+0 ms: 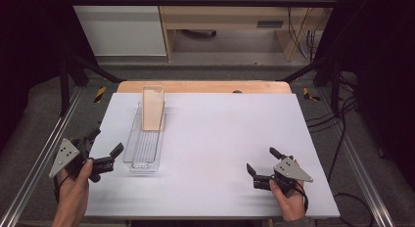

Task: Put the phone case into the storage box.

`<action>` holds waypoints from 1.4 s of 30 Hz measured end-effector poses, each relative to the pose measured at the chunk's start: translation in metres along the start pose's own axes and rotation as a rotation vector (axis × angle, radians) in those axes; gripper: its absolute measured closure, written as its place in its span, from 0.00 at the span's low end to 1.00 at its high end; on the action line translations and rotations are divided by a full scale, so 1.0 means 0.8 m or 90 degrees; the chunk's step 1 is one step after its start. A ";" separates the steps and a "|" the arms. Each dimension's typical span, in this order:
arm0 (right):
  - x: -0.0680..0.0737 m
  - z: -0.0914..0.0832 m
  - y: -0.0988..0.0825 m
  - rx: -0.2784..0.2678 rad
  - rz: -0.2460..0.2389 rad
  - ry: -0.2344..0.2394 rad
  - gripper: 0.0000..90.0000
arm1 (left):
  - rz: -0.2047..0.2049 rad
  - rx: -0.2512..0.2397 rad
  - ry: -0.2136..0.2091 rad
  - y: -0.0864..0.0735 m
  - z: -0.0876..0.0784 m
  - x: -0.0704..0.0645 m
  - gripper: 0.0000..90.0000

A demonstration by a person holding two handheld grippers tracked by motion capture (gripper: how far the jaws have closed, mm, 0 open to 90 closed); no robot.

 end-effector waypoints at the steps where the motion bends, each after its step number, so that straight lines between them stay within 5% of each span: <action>1: 0.000 0.000 0.000 0.000 0.000 0.000 0.03 | 0.000 0.002 0.000 -0.002 -0.001 0.000 0.01; 42: 0.000 0.000 0.000 0.000 -0.001 0.000 0.03 | -0.007 0.011 -0.010 -0.044 -0.017 -0.013 0.01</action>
Point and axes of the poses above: each handheld gripper's, and its own axes: z roughly forward along the jaws, y roughly out of its top, x roughly to its left, the point moved 5 cm from there along z, roughly forward along the jaws, and after that the axes turned 5 degrees about -x, right-handed, at the moved point
